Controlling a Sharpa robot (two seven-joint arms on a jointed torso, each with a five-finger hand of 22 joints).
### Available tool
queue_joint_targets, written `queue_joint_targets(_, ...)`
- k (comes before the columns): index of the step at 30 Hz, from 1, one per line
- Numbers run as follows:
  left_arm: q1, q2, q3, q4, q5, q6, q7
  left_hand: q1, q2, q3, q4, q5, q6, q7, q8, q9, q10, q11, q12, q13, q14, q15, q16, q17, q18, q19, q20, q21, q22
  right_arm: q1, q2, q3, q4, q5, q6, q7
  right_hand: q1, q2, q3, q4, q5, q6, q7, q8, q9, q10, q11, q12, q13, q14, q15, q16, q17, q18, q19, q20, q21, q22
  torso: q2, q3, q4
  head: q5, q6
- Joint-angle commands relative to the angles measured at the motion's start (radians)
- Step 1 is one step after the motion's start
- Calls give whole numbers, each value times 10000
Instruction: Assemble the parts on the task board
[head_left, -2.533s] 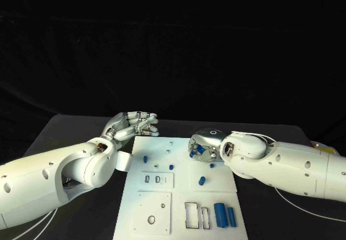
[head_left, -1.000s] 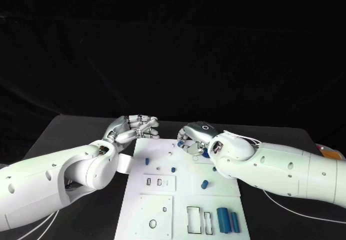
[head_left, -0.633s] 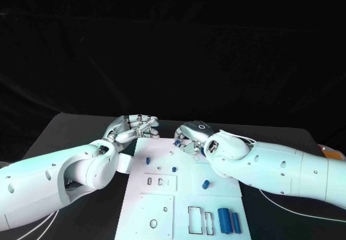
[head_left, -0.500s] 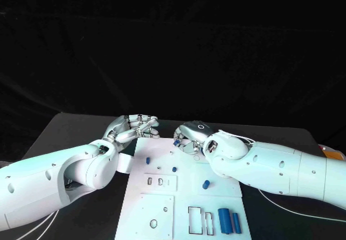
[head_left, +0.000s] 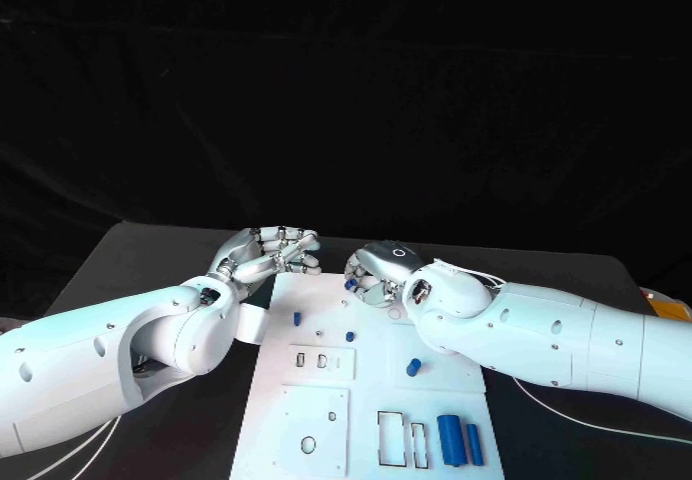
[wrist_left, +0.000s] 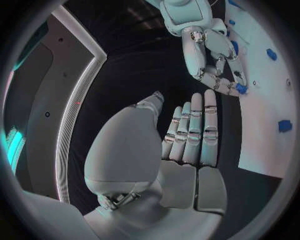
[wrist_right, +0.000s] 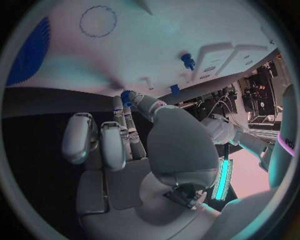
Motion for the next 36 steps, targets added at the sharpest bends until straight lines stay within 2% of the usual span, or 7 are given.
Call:
queue_joint_targets(1, 22, 29, 11, 20, 28, 178, 53, -65, 25, -57, -27, -27, -10, 152, -47, 16, -45, -4, -67, 9, -52, 22, 41, 9, 24, 28, 33, 53, 7, -33, 25, -12, -52, -19, 209, -13, -70, -33, -2, 59, 33, -7, 29, 47, 260, -9, 40, -54, 2, 427, -54, 61, -10, -109, -12, -45, 35, -36, 21, 1, -10, 7, -6)
queue_joint_targets(10, 25, 23, 11, 23, 28, 182, 50, -65, 25, -57, -27, -27, -10, 152, -47, 16, -45, -4, -67, 9, -52, 22, 41, 9, 24, 28, 33, 53, 7, -49, 62, -14, -71, 5, 274, -91, -165, -203, 6, 166, -8, -234, 121, -42, 296, -207, 120, -165, -44, 384, 9, 13, -156, -73, -128, -4, -91, -211, 26, -2, -10, 20, -23)
queue_joint_targets(14, 26, 15, 11, 19, 29, 183, 51, -65, 25, -57, -27, -27, -10, 152, -47, 16, -45, -4, -67, 9, -52, 22, 41, 9, 24, 28, 33, 53, 7, -51, 36, -15, -82, 50, 94, -152, -371, -776, -364, 383, -432, -1502, 625, -832, 78, -1383, 537, -177, -267, 101, 344, -477, -1073, 139, -740, 277, -913, -1335, 21, 3, -22, 30, -8)
queue_joint_targets(15, 27, 14, 11, 16, 32, 183, 51, -65, 25, -57, -27, -27, -10, 152, -47, 16, -45, -4, -67, 9, -52, 22, 41, 9, 24, 28, 33, 53, 7, -51, 24, -15, -76, 55, 63, -162, -340, -811, -453, 396, -454, -1609, 665, -905, 65, -1570, 587, -167, -300, 47, 385, -575, -1245, 177, -837, 319, -1057, -1522, 17, 8, -32, 33, -6)
queue_joint_targets(24, 27, 42, 10, -74, 111, 196, 56, -65, 25, -57, -27, -27, -10, 152, -47, 16, -45, -4, -67, 9, -52, 22, 41, 9, 24, 28, 33, 53, 7, -46, -633, -14, 547, 162, -246, -224, -125, -816, -801, 447, -291, -1542, 601, -933, 136, -1811, 555, 74, -296, 79, 373, -528, -1227, 152, -704, 352, -1009, -1338, -16, 32, -39, -36, 38)
queue_joint_targets(29, 25, 44, 9, -145, 140, 213, 64, -65, 25, -57, -27, -27, -10, 152, -47, 16, -45, -4, -67, 9, -52, 22, 41, 9, 24, 28, 33, 53, 7, 3, -1635, 47, 1379, 575, -501, -134, -41, -774, -908, 531, -107, -1216, 597, -833, 219, -1362, 499, 467, -218, 209, 334, -244, -862, 35, -370, 330, -601, -719, -114, 55, -128, -22, 52)
queue_joint_targets(36, 22, 65, 7, -268, 167, 246, 76, -42, 39, -70, -36, -27, -15, 158, -51, 22, -48, 1, -71, 16, -94, 29, 55, 51, 24, 13, 40, 53, 2, 125, -2940, 143, 2248, 2104, -23, 52, -25, -892, -937, 666, 461, -1101, 349, -838, 274, -13, 160, 1358, 172, 395, 85, 247, -157, -129, 69, 122, 46, 229, -206, 107, -187, -97, -9)
